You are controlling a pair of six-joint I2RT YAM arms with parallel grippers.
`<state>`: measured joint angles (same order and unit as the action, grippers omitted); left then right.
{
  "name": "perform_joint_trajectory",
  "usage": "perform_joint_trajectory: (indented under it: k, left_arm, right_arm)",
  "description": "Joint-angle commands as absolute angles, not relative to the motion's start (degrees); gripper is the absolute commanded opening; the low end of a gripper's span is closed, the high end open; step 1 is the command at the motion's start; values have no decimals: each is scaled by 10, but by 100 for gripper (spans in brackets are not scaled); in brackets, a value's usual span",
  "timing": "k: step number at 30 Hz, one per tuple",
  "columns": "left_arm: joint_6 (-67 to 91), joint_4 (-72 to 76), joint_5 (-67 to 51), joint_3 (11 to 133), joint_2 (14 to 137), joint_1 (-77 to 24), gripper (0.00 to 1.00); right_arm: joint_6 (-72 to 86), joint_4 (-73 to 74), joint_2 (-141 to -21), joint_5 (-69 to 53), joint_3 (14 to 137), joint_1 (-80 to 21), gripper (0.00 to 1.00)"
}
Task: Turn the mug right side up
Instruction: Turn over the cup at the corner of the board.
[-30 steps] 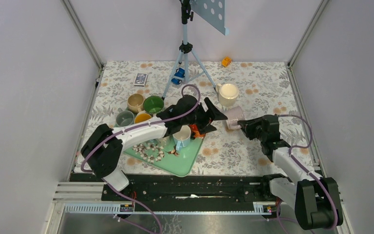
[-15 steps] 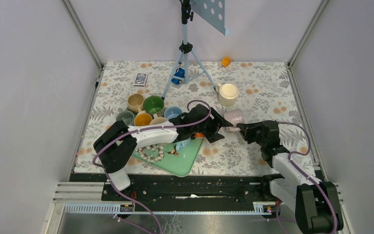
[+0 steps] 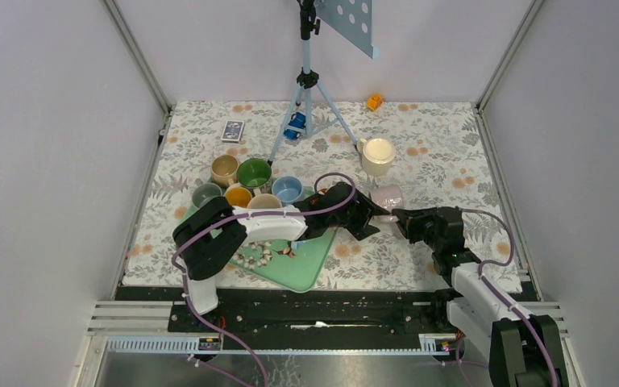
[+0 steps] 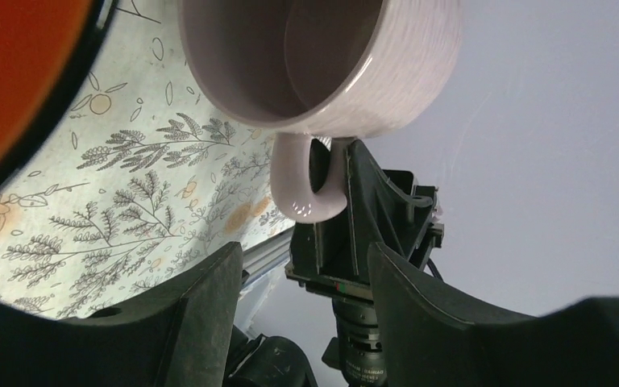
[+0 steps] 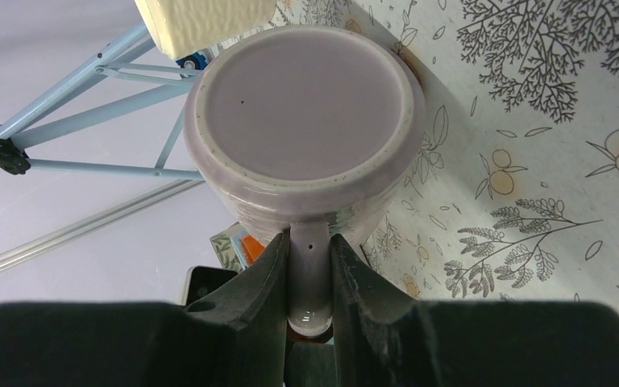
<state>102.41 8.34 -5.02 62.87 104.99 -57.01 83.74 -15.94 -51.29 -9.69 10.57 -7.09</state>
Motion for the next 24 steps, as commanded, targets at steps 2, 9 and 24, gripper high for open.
perform_joint_trajectory:
  k: [2, 9, 24]
  left_arm:
    - [1056, 122, -25, 667, 1071, -579, 61]
    - [1029, 89, -25, 706, 1089, -587, 57]
    - [941, 2, -86, 792, 1120, -574, 48]
  right_arm:
    - [858, -172, -472, -109, 86, -76, 0]
    - [908, -196, -411, -96, 28, -76, 0]
    - [935, -252, -404, -98, 1, -76, 0]
